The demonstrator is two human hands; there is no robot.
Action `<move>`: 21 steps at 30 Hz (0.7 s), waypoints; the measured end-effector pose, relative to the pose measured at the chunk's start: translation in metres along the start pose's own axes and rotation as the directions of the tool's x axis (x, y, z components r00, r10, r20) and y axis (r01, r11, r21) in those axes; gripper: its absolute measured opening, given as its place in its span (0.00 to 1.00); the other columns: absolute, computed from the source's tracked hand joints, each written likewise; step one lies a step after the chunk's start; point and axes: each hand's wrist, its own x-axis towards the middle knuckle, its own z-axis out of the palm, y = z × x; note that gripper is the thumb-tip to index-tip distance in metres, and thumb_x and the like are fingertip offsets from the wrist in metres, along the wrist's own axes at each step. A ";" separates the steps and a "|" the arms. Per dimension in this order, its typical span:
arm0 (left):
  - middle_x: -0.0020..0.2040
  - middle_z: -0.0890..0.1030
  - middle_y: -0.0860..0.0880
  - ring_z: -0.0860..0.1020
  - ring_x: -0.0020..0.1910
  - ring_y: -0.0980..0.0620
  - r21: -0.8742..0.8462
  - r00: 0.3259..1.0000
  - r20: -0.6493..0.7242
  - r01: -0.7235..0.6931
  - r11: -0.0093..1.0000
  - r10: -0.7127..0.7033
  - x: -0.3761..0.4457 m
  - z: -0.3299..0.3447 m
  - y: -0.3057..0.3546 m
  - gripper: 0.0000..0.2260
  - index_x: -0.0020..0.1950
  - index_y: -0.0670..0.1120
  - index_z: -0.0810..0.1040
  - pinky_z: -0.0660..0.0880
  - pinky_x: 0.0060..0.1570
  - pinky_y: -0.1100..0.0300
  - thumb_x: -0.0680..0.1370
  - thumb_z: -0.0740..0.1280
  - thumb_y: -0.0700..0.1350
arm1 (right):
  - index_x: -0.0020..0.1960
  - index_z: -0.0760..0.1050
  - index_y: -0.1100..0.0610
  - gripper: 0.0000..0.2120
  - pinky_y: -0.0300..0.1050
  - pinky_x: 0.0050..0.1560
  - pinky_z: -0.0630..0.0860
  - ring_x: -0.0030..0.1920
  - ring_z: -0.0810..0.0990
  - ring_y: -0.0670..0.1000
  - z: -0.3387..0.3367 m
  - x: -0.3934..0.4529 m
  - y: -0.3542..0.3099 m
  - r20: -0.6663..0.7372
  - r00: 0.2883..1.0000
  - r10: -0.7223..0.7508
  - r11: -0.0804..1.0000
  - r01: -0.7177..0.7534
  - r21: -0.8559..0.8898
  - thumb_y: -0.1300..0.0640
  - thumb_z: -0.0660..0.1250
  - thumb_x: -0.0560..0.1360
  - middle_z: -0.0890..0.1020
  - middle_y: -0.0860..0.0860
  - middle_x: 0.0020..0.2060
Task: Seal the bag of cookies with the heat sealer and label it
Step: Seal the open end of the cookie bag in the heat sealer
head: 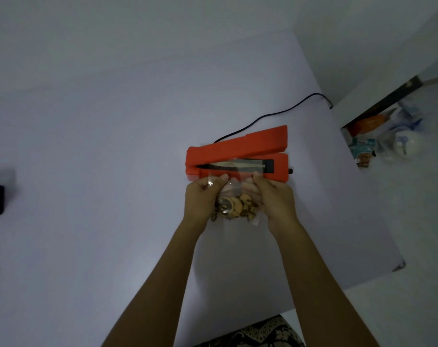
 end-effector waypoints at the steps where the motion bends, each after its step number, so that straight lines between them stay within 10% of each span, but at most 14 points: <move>1: 0.37 0.81 0.33 0.78 0.33 0.44 0.002 1.000 0.004 0.002 1.000 -0.002 0.000 0.001 -0.001 0.15 0.42 0.33 0.80 0.74 0.30 0.59 0.76 0.71 0.47 | 0.44 0.82 0.57 0.07 0.41 0.41 0.80 0.40 0.86 0.50 0.000 0.000 0.000 -0.004 1.000 -0.001 1.000 0.001 0.003 0.55 0.68 0.77 0.87 0.54 0.40; 8: 0.29 0.81 0.49 0.77 0.25 0.56 -0.004 1.000 -0.002 -0.003 1.000 0.003 0.001 0.004 -0.006 0.10 0.40 0.39 0.82 0.72 0.23 0.66 0.76 0.70 0.45 | 0.43 0.81 0.55 0.05 0.38 0.37 0.80 0.39 0.86 0.49 0.001 -0.001 -0.002 -0.015 1.000 0.004 1.000 -0.004 0.012 0.55 0.69 0.76 0.87 0.53 0.39; 15: 0.41 0.86 0.41 0.85 0.42 0.43 -0.021 1.000 -0.024 -0.015 1.000 0.014 0.007 0.004 -0.013 0.11 0.45 0.37 0.84 0.82 0.44 0.50 0.75 0.71 0.46 | 0.46 0.82 0.54 0.07 0.49 0.48 0.82 0.42 0.86 0.52 0.000 0.000 0.000 -0.006 1.000 -0.009 1.000 0.010 0.006 0.52 0.70 0.75 0.87 0.56 0.42; 21: 0.41 0.86 0.43 0.85 0.41 0.46 -0.018 1.000 -0.020 -0.012 1.000 0.011 0.008 0.007 -0.011 0.09 0.46 0.38 0.84 0.82 0.44 0.53 0.75 0.72 0.44 | 0.40 0.81 0.55 0.27 0.49 0.46 0.81 0.38 0.84 0.52 -0.013 -0.004 -0.008 -0.140 0.989 -0.041 0.915 -0.019 -0.404 0.33 0.59 0.74 0.86 0.54 0.37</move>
